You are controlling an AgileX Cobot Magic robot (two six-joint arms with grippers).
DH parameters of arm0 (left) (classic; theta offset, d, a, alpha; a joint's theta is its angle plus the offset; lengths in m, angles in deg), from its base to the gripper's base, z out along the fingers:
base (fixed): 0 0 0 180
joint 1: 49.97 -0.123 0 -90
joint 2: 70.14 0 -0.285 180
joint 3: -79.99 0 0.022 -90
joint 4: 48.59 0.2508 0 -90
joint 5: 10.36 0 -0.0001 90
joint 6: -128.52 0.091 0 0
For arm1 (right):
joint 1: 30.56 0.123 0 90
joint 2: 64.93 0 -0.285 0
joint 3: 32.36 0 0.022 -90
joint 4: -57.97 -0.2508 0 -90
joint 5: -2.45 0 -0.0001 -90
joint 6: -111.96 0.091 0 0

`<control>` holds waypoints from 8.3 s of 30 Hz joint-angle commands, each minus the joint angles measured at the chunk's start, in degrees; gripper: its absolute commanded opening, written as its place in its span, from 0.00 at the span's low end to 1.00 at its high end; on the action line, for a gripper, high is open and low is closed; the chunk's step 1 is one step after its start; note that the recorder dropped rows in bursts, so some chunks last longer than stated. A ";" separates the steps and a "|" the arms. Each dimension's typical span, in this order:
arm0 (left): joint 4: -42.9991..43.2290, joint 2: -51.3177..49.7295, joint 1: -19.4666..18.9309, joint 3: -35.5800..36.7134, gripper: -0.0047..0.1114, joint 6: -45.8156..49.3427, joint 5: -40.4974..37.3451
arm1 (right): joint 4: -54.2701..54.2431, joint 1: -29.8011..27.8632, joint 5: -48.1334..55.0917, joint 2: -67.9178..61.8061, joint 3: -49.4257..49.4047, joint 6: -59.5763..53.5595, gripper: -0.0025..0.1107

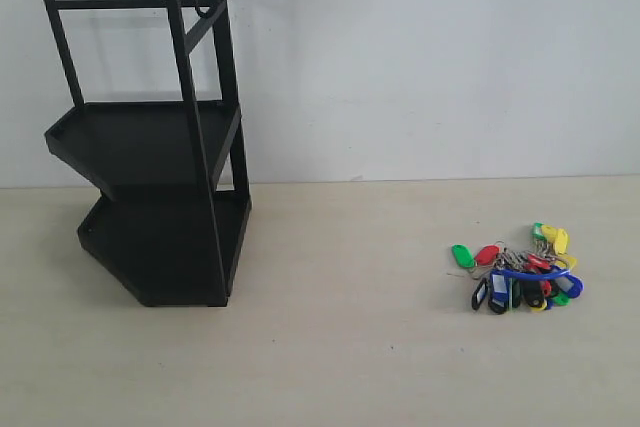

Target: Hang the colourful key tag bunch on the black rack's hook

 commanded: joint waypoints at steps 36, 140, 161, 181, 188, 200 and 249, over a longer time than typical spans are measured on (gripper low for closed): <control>0.28 0.12 0.04 -0.08 0.08 0.20 0.45 | -4.99 -4.19 5.06 -73.70 8.77 34.44 0.44; 0.28 0.12 0.04 -0.08 0.08 0.20 0.45 | 4.32 -0.30 39.40 -49.71 28.17 -12.89 0.02; 0.28 0.12 0.04 -0.08 0.08 0.20 0.45 | 8.14 0.37 35.31 -49.65 28.17 0.97 0.02; 0.28 0.12 0.04 -0.08 0.08 0.20 0.45 | 7.24 6.12 30.29 -51.58 28.17 3.27 0.02; 0.28 0.12 0.04 -0.08 0.08 0.20 0.45 | 7.24 9.81 28.82 -52.44 28.17 3.26 0.02; 0.28 0.12 0.04 -0.08 0.08 0.20 0.45 | 5.46 21.37 15.97 -56.29 28.61 -1.02 0.02; 0.28 0.12 0.04 -0.08 0.08 0.20 0.45 | 5.57 28.10 -1.07 -91.88 58.95 -3.09 0.02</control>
